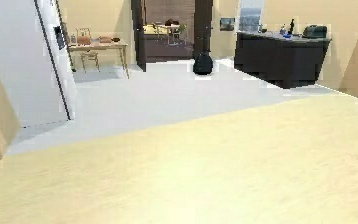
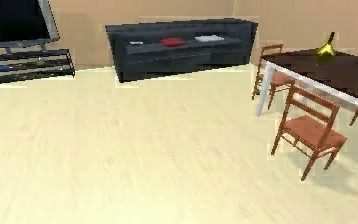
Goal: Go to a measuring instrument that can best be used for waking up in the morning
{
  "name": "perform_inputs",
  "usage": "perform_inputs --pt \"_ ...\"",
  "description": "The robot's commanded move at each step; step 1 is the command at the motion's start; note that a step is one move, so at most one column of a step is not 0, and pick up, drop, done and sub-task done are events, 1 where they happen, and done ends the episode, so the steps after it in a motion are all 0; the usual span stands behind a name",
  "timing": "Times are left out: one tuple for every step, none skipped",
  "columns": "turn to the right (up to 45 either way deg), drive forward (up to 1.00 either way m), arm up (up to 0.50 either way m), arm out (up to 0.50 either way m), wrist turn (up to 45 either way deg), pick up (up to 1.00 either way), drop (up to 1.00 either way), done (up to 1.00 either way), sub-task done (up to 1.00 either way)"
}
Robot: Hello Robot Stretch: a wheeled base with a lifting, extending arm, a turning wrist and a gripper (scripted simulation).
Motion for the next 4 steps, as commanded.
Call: perform_inputs --pt "0.0 1.00 0.00 0.00 0.0 0.00 0.00 0.00 0.00" --pt "0.0 1.00 0.00 0.00 0.0 0.00 0.00 0.00 0.00" --pt "0.0 1.00 0.00 0.00 0.0 0.00 0.00 0.00 0.00" --pt "0.0 1.00 0.00 0.00 0.0 0.00 0.00 0.00 0.00"
